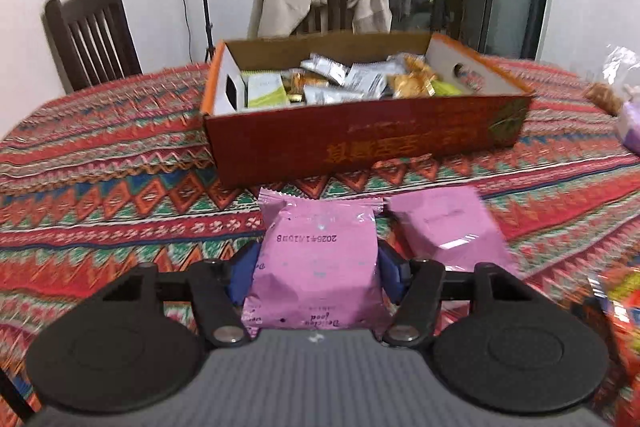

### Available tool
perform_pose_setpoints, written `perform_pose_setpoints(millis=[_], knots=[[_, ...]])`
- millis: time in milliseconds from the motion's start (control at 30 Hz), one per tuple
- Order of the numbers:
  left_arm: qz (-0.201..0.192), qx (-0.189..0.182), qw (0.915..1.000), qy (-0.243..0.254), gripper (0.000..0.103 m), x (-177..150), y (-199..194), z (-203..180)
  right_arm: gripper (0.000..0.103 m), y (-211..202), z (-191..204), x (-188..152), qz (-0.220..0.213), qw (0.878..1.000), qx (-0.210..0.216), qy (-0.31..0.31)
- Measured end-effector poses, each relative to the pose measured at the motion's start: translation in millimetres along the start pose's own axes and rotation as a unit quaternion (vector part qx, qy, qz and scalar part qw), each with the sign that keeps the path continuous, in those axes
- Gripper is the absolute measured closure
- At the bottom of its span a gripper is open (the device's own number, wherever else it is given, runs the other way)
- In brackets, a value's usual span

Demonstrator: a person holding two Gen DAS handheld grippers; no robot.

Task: Organize snacks
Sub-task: 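Grasp a pink packet with the left gripper while the right grasps a silver packet, then carry both packets into the cardboard box and open both grippers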

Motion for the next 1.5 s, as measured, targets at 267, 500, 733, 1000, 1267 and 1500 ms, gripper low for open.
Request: perform_pose_setpoints(millis=[267, 500, 733, 1000, 1267, 1500], knots=[[-0.061, 0.004, 0.9976, -0.033, 0.04, -30.2, -121.9, -29.7, 0.063, -67.8, 2.2, -15.8, -0.023, 1.0, 0.014, 0.002], [-0.083, 0.015, 0.9925, -0.088, 0.04, -91.5, -210.5, -53.0, 0.063, -121.5, 0.9, -57.0, -0.012, 1.0, 0.024, 0.015], [-0.071, 0.053, 0.9905, -0.105, 0.04, -133.2, -245.4, -49.3, 0.063, -147.6, 4.8, -92.6, 0.0, 0.999, 0.033, 0.032], [-0.072, 0.067, 0.9889, -0.111, 0.04, -148.0, -256.5, -42.7, 0.063, -146.0, 17.1, -102.7, 0.01, 0.999, 0.043, 0.026], [-0.065, 0.058, 0.9903, -0.108, 0.04, -138.0, -239.2, -36.4, 0.063, -132.7, 18.2, -98.6, 0.02, 0.999, 0.04, 0.025], [-0.099, 0.005, 0.9914, -0.085, 0.04, -67.3, -228.2, -7.2, 0.063, -115.5, 10.3, -56.4, 0.008, 0.998, 0.055, 0.008]])
Point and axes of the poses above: each gripper's, at about its wrist camera, not at the fingertips, and y roughly the way its jaws point, z to its left, x to its top, the point moved 9 cm from there along y, roughly the way its jaws point, and after that the axes turned 12 degrees about y, right-handed, at the moved point
